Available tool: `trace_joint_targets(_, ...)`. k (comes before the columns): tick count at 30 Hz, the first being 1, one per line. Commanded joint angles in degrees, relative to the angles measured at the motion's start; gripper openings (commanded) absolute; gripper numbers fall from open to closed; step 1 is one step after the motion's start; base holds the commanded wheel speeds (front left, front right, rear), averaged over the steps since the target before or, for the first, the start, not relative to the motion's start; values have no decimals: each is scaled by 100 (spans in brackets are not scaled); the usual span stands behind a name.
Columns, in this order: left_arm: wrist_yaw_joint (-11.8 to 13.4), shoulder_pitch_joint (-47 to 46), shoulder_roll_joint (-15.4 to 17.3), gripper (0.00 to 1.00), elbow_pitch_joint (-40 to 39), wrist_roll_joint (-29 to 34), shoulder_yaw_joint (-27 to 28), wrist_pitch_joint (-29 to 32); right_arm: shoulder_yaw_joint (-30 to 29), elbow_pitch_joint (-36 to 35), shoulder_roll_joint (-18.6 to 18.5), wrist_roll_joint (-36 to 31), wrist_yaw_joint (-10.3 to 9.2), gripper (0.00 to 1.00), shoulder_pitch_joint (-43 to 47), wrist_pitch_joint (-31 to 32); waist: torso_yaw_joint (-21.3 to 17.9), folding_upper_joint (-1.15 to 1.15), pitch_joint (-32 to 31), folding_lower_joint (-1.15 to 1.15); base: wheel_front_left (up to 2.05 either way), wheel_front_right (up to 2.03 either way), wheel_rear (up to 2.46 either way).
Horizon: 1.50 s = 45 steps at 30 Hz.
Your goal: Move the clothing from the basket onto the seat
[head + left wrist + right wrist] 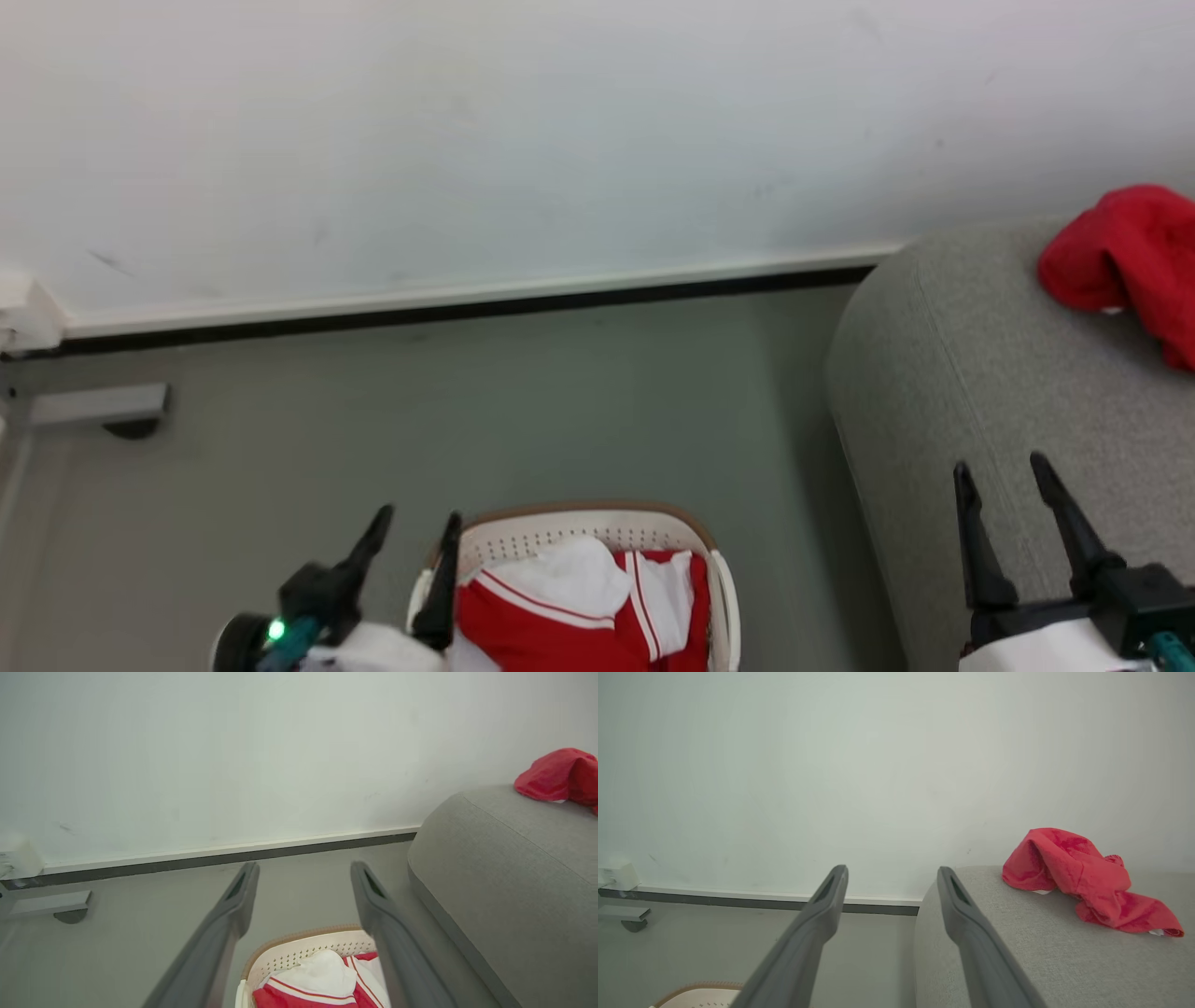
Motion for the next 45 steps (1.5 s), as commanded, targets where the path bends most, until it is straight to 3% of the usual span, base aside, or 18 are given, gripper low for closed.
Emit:
trace_joint_targets(1,-24,-179,41,100,95,112,-48,46,9,-41,-5,-23,-14,100,-96,5,-168,0,333,0,0,0,0)
trace_joint_targets(13,-207,-2425,124,100,2490,719,-1179,1377,162,-706,-2,198,-14,100,-1160,5,-877,0,2433,0,0,0,0)
trace_joint_targets(23,-89,-3877,138,100,3827,996,-1488,2069,334,-1480,-1,495,-14,100,-1622,5,-1144,0,4031,0,0,0,0)
trace_joint_targets(31,116,-4545,236,100,4598,1115,-1605,2307,524,-1954,-1,479,-14,100,-1718,5,-1168,0,4708,0,0,0,0)
trace_joint_targets(37,204,-4793,199,100,4924,1110,-1681,2257,497,-2258,-3,467,-14,100,-1463,5,-1128,0,4873,0,0,0,0)
trace_joint_targets(38,228,-4842,162,26,4968,1130,-1742,2166,450,-2337,-3,490,-14,100,-1368,5,-1127,0,4898,0,0,0,0)
trace_joint_targets(39,223,-4855,145,0,4994,1154,-1776,2122,427,-2367,-3,496,-14,100,-1329,5,-1126,0,4905,0,0,0,0)
trace_joint_targets(45,221,-4798,106,0,5085,853,-1647,1803,379,-2309,-2,613,-14,100,-1308,5,-1155,0,4825,0,0,0,0)
